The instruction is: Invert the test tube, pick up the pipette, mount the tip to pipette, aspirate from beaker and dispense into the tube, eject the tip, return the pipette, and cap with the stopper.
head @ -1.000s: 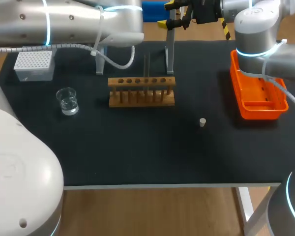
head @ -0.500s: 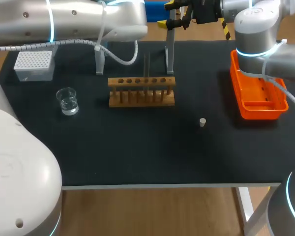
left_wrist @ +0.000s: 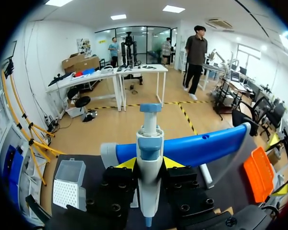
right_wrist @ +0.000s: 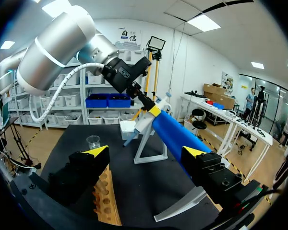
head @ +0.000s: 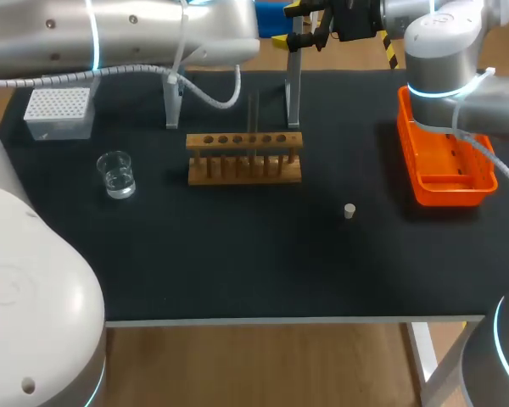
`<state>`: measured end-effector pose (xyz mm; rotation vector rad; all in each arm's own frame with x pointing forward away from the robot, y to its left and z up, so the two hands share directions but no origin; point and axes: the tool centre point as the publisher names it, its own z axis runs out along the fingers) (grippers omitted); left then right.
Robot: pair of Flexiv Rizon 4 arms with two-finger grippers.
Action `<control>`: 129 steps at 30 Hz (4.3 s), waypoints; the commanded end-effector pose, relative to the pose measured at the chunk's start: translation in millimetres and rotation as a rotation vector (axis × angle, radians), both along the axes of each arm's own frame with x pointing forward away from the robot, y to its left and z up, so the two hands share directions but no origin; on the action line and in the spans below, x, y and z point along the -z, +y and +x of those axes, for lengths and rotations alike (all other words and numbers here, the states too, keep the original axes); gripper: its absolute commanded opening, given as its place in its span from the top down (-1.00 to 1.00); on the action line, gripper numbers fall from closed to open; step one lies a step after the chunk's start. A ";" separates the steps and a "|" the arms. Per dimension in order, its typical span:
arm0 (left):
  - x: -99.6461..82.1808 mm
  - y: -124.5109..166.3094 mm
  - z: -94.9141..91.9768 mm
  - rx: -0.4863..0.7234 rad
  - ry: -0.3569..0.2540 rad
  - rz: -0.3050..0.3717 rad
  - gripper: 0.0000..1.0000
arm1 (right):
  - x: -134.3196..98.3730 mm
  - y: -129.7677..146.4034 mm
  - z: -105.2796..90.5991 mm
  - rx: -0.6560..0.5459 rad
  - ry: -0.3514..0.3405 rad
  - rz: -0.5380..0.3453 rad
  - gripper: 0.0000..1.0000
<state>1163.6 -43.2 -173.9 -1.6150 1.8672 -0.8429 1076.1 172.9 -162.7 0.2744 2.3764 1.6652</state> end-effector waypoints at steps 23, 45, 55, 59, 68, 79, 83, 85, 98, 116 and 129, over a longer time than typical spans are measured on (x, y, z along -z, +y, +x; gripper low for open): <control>6.6 -0.3 9.7 -0.028 0.114 -0.014 1.00 | -0.9 -1.2 0.4 -0.004 0.003 -0.003 -1.00; 2.0 -1.5 4.9 -0.042 0.128 -0.017 -1.00 | -0.9 -1.2 0.4 -0.004 0.003 -0.003 -1.00; -6.0 -3.0 -2.2 -0.034 0.103 -0.010 -1.00 | -0.9 -1.2 0.4 -0.004 0.003 -0.003 -1.00; -13.5 -2.6 -6.4 -0.016 0.076 -0.009 -1.00 | -0.9 -1.2 0.4 -0.004 0.003 -0.003 -1.00; -35.4 2.3 -21.8 0.090 -0.053 -0.034 -1.00 | -0.9 -1.2 0.4 -0.004 0.003 -0.003 -1.00; -62.6 9.7 -46.8 0.374 -0.207 -0.117 -1.00 | -0.9 -1.2 0.4 -0.004 0.003 -0.003 -1.00; -68.6 8.1 -57.4 0.525 -0.234 -0.164 -1.00 | -0.9 -1.2 0.4 -0.004 0.003 -0.003 -1.00; -71.2 7.9 -62.7 0.571 -0.244 -0.172 -1.00 | -0.9 -1.2 0.4 -0.004 0.003 -0.003 -1.00; -75.2 0.3 -106.4 0.763 -0.300 -0.175 -1.00 | -0.9 -1.2 0.4 -0.004 0.003 -0.003 -1.00; -49.4 -19.4 -178.5 0.884 -0.327 -0.137 -1.00 | -0.9 -1.2 0.4 -0.004 0.003 -0.003 -1.00; -34.2 -35.1 -192.9 0.982 -0.338 -0.155 -1.00 | -0.9 -1.2 0.4 -0.004 0.003 -0.003 -1.00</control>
